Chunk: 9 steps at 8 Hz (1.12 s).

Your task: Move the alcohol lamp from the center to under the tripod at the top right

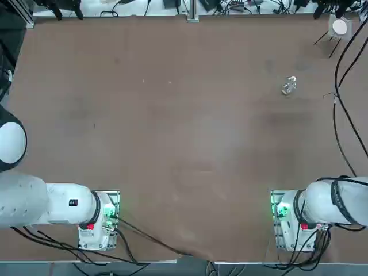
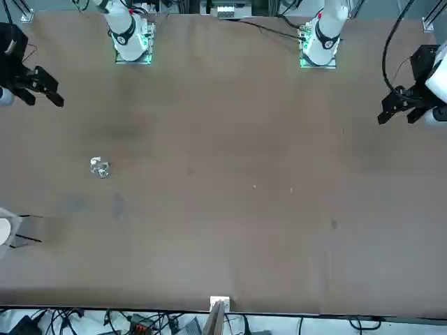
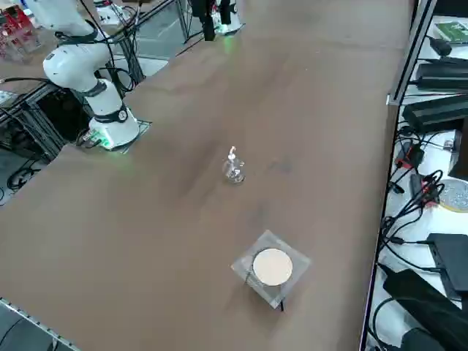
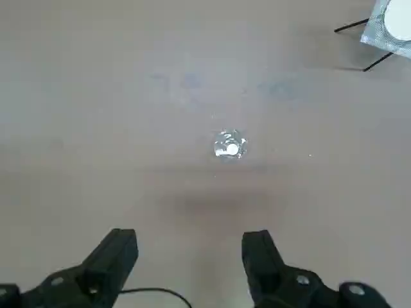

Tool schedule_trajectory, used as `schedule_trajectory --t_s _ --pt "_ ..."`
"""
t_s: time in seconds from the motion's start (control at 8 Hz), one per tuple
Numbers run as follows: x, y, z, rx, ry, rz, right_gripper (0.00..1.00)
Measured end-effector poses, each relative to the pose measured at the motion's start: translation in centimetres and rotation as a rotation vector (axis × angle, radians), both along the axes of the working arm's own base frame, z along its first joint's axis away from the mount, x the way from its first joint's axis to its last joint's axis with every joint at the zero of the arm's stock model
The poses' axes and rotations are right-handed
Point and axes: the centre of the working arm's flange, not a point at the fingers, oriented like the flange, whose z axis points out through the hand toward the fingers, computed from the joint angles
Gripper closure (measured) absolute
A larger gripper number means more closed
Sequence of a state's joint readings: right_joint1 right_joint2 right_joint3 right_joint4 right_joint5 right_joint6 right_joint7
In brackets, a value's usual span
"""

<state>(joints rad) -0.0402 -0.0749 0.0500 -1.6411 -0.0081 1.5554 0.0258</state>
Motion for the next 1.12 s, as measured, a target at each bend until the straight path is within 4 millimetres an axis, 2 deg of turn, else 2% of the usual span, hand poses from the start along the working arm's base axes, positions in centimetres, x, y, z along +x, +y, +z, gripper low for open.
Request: schedule_trajectory --t_s 0.38,0.62,0.88,1.12 --pt "0.1 0.0 -0.1 0.000 0.003 0.000 0.00" --pt "1.0 -0.1 -2.0 0.000 0.023 -0.001 0.00" --pt "2.6 -0.4 -6.2 -0.002 0.022 -0.004 0.00" --pt "3.2 -1.0 -11.3 -0.003 0.008 -0.012 0.00"
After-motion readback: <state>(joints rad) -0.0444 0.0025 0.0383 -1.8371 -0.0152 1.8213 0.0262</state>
